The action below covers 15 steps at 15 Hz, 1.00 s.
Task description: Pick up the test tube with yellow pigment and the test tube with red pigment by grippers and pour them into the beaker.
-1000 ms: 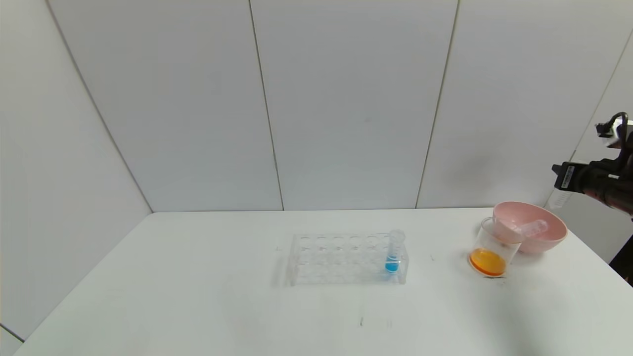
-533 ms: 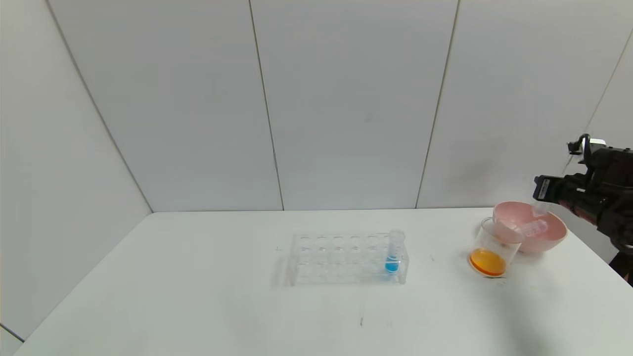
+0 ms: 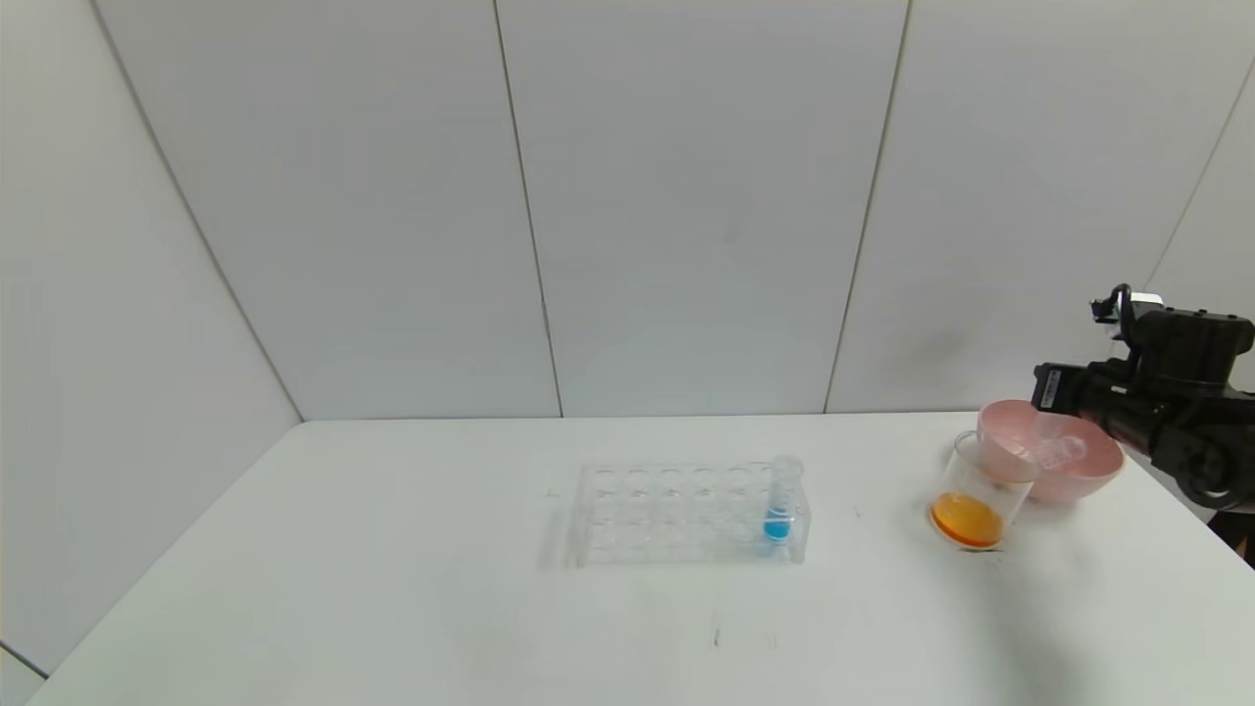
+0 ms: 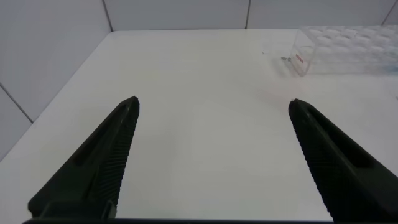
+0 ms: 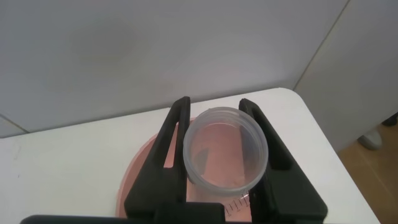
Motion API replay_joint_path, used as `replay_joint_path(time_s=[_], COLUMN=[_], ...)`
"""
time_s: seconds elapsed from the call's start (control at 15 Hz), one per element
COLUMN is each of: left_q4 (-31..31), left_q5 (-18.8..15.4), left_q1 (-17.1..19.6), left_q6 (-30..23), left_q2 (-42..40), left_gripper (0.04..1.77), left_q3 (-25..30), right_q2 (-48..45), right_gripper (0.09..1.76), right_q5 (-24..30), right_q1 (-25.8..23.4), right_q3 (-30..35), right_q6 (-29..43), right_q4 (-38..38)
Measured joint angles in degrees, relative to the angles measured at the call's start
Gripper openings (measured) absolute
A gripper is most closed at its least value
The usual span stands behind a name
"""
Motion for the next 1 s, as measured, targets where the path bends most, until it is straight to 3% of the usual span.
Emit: replay_joint_path(time_s=[0.13,0.27,0.53,1.0], left_q4=[0.0,0.0,0.0,0.0], left_q5=[0.0,0.0,-0.02,0.0], left_q1=[0.0,0.0,0.0,0.0], left_q6=[0.0,0.0,0.0,0.0], left_q2=[0.0,0.0,0.0,0.0], left_gripper=[1.72,1.72,1.72,1.72], left_q3=[0.0,0.0,0.0,0.0], right_q2=[0.12,0.11,0.09,-4.9], right_gripper=[0.67,0.91,1.23,1.51], right_q5=[0.0,-0.01,0.02,0.0], right_q1=[0.09,0.02,-0.33,1.38], right_q3=[-0.02,-0.02,0.05,2.15], right_q6=[0.0,0.16,0.2,0.24], right_q4=[-0.05,-0.05,-0.06,0.62])
